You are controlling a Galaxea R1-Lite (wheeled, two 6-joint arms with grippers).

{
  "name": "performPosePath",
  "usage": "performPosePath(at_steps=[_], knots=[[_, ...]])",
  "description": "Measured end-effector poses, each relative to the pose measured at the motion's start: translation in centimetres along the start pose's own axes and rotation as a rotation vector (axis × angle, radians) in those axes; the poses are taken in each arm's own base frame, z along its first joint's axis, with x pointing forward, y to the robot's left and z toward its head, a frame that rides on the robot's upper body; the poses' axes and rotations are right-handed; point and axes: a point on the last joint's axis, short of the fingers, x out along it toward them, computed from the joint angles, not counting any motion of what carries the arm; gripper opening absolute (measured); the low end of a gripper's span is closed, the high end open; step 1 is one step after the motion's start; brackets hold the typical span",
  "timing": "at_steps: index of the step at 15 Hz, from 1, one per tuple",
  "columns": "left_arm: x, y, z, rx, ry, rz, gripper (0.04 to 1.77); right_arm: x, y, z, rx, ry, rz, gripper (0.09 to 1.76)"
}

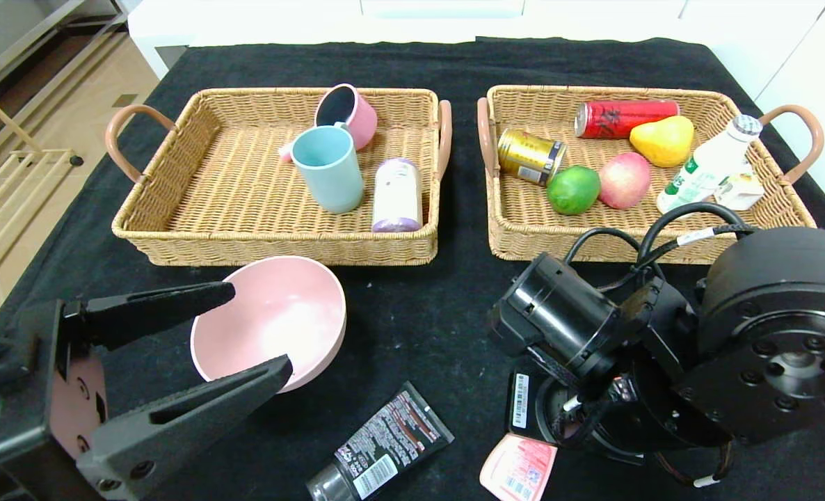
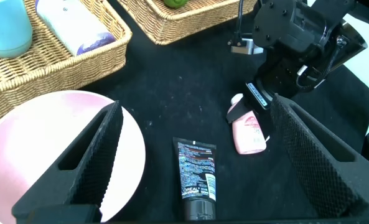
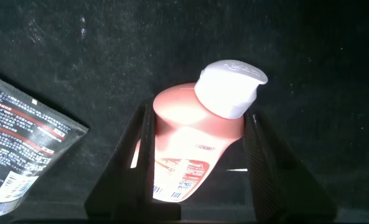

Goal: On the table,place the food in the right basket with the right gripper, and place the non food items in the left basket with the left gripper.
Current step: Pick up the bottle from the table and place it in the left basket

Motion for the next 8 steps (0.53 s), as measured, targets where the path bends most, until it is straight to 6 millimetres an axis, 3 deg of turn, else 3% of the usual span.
performPosePath(at_steps=[5,8], knots=[[0.1,0.0,-0.1,-0.002,0.008,0.000,1.72,-0.1,0.0,-0.1,-0.001,0.001,0.001,0.88],[1.8,0.5,-1.2,-0.022,0.079,0.002,1.72,-1.2,0.1,-0.1,-0.005,-0.013,0.032,0.88]])
